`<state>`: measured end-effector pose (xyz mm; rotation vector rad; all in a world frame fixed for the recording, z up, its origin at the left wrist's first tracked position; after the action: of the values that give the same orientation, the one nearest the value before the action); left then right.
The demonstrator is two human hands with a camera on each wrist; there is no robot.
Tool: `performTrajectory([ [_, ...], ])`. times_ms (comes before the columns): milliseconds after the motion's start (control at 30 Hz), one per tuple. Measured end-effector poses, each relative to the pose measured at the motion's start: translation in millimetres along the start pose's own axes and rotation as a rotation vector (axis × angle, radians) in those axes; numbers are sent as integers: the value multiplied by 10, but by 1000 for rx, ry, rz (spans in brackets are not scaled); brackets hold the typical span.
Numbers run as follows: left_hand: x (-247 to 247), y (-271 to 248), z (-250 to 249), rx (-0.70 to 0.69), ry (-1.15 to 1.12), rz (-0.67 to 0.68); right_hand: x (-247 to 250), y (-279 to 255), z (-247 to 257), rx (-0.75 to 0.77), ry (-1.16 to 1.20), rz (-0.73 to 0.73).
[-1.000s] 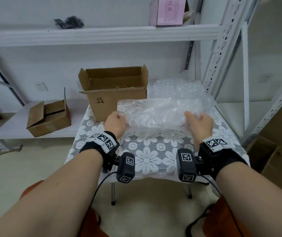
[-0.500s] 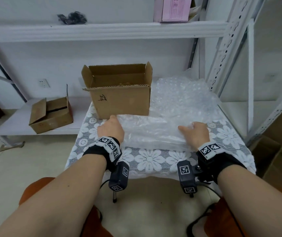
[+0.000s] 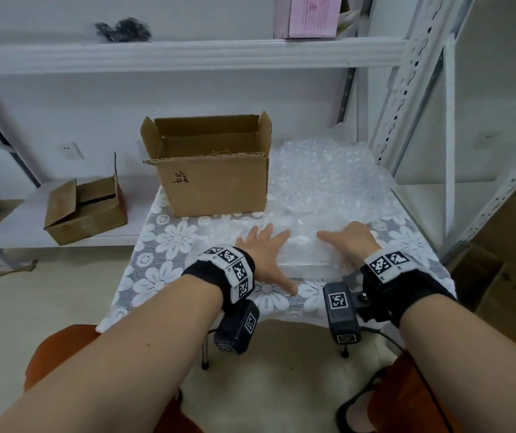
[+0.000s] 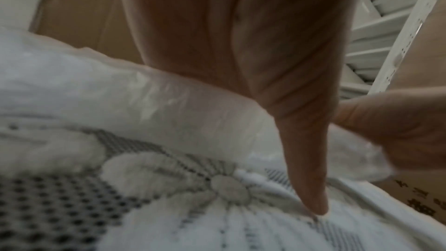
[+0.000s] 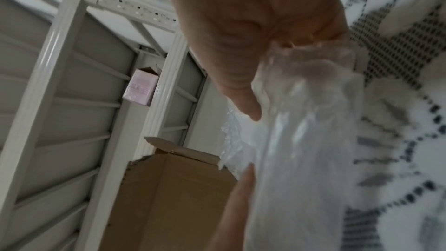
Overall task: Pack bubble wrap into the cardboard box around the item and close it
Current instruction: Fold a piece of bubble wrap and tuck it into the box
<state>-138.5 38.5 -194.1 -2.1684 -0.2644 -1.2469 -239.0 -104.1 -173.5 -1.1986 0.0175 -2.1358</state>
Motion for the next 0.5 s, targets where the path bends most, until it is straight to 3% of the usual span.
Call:
performTrajectory([
  [333,100,-57,-103,-30,-34,-46,-116,-91,143,-16,335,161],
  [500,267,-90,-177,-117,-79,-163,-157,-155,226,-8,578,307],
])
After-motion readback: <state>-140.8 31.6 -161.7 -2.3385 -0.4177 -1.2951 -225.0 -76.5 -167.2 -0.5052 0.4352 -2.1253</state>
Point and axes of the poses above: each hand's wrist, its own y-axis towards the middle knuckle, its own x-axis out of the back of the hand, z = x × y, the point moved 8 cm from there along y, towards the middle knuckle, and after that the axes turned 9 degrees about -y, right-handed, at the moved point
